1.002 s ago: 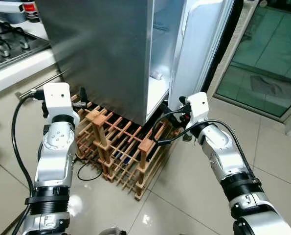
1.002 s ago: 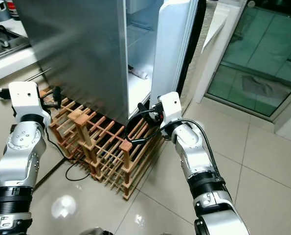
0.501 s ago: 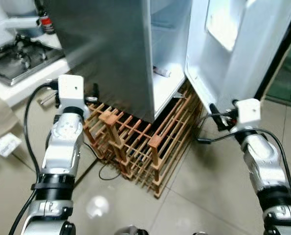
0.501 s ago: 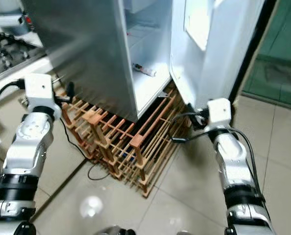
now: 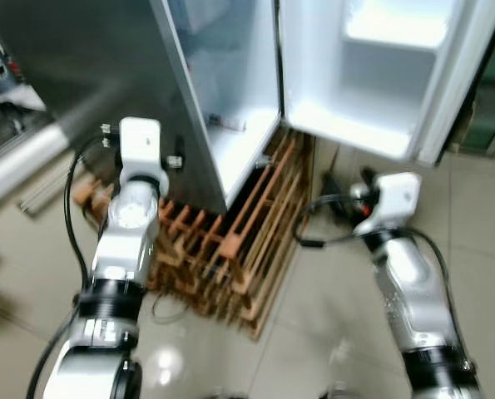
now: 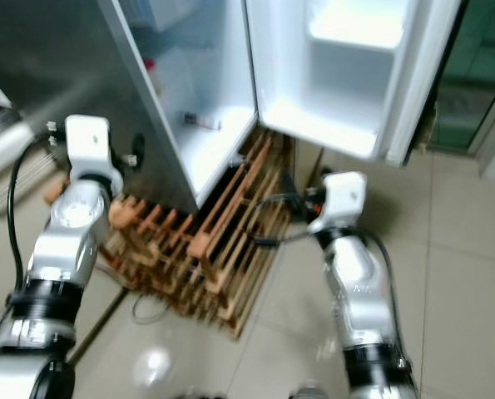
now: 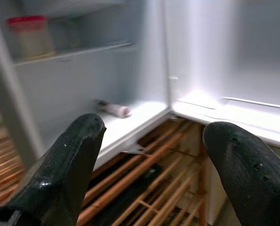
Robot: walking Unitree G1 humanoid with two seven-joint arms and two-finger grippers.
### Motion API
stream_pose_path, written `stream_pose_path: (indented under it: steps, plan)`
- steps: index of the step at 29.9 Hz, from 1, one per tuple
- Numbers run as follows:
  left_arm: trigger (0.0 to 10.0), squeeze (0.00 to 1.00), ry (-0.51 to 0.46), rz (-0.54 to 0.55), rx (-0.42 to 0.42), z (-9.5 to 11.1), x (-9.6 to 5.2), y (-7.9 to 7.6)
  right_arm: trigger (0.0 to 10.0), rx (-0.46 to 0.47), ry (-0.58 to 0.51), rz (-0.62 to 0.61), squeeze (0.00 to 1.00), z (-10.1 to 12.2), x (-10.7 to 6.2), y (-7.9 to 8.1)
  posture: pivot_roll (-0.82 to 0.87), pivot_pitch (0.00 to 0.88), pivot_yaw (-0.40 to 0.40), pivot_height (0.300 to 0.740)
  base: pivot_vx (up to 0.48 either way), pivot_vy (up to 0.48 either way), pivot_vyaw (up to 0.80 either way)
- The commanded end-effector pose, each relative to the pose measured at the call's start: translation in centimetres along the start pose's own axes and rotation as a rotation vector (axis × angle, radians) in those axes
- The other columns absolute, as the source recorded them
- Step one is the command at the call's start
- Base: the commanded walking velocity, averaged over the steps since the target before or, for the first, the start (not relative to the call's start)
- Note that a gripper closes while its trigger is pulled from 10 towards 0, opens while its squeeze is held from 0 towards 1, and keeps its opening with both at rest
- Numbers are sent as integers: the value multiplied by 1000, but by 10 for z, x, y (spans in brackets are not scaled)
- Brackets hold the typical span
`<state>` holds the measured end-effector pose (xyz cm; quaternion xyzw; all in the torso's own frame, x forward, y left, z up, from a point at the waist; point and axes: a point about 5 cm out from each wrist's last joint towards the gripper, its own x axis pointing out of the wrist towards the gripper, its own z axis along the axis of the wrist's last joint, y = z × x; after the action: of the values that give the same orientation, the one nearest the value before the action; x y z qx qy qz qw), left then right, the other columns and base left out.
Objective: Restocking fridge
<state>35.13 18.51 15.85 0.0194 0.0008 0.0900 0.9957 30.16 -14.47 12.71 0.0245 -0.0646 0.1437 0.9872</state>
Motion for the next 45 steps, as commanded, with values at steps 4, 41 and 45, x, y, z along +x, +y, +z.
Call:
stream_pose_path:
  steps: [4, 41, 45]
  plan:
    - [10000, 0, 45, 132, -42, -22, -11, 20, 10000, -11, 4, -19, 0, 6, 6, -4, -107, 0, 16, 740, 0, 0, 464]
    - [10000, 0, -107, -23, -34, -11, -34, -14, 10000, 20, 23, -88, 0, 4, 29, -21, -71, 0, -59, 740, 0, 104, 269]
    - [10000, 0, -125, -8, -12, -11, -39, -7, 10000, 7, 16, -90, 0, 6, 31, -19, -56, 0, -60, 740, 0, -78, 0]
